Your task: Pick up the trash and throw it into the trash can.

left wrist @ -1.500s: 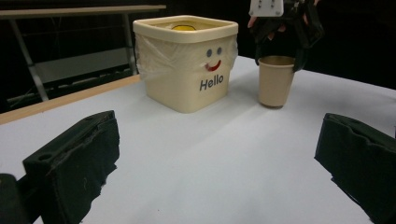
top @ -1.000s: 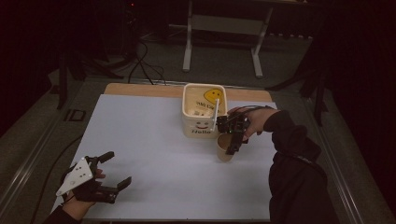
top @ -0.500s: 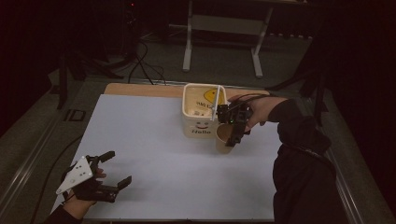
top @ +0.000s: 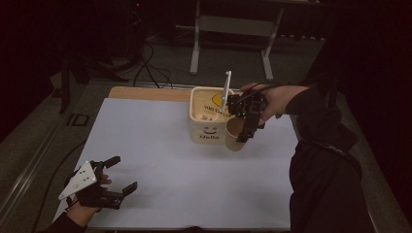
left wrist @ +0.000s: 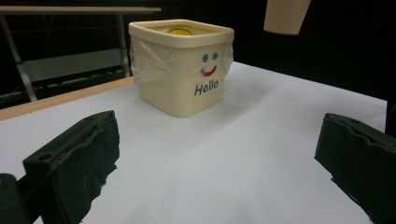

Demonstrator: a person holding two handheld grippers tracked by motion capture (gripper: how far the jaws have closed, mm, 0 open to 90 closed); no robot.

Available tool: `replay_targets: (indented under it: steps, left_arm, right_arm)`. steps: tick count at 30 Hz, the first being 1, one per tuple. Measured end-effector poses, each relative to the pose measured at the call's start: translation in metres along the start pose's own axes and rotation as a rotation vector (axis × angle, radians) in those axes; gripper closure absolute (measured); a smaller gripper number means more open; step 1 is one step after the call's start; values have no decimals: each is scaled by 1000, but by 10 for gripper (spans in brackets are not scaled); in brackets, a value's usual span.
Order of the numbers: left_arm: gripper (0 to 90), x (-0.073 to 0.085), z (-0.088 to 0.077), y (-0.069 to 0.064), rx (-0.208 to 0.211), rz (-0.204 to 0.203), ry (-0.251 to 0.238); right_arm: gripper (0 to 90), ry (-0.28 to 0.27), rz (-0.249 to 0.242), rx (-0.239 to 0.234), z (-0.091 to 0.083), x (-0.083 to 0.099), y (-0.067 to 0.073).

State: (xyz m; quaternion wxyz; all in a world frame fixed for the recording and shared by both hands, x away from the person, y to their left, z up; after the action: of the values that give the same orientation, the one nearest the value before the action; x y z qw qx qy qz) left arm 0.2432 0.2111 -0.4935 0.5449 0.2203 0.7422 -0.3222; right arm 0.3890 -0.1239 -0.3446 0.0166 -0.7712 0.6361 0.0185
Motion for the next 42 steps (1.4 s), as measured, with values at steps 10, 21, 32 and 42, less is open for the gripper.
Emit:
replay_targets:
  steps: [10,21,32,42]
  left_arm:
    - [6,0,-1,1,1,-2,0]
    - [6,1,-1,0,3,7,4]
    - [6,1,-3,1,3,6,6]
    - [6,1,-5,1,1,-1,5]
  right_arm:
    - [223,-10,-3,22,-26,-8,-8]
    - [224,-13,-25,42,-40,-14,-28]
    - [222,-11,-27,57,-45,-23,-48]
    - [223,-10,-43,76,-58,-30,-62]
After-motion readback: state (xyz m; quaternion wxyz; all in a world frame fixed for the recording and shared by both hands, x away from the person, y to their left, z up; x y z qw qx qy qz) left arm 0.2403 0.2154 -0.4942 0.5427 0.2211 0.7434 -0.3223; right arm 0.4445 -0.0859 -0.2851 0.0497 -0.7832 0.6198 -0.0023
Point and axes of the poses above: each handheld gripper's, and its own axes: z roughly forward along the jaws, x roughly out of its underside, y roughly to its left, the point moved 6 cm from there along z, roughly forward along the jaws, and after that the axes turned 11 degrees about -z, right-handed, at the moved point
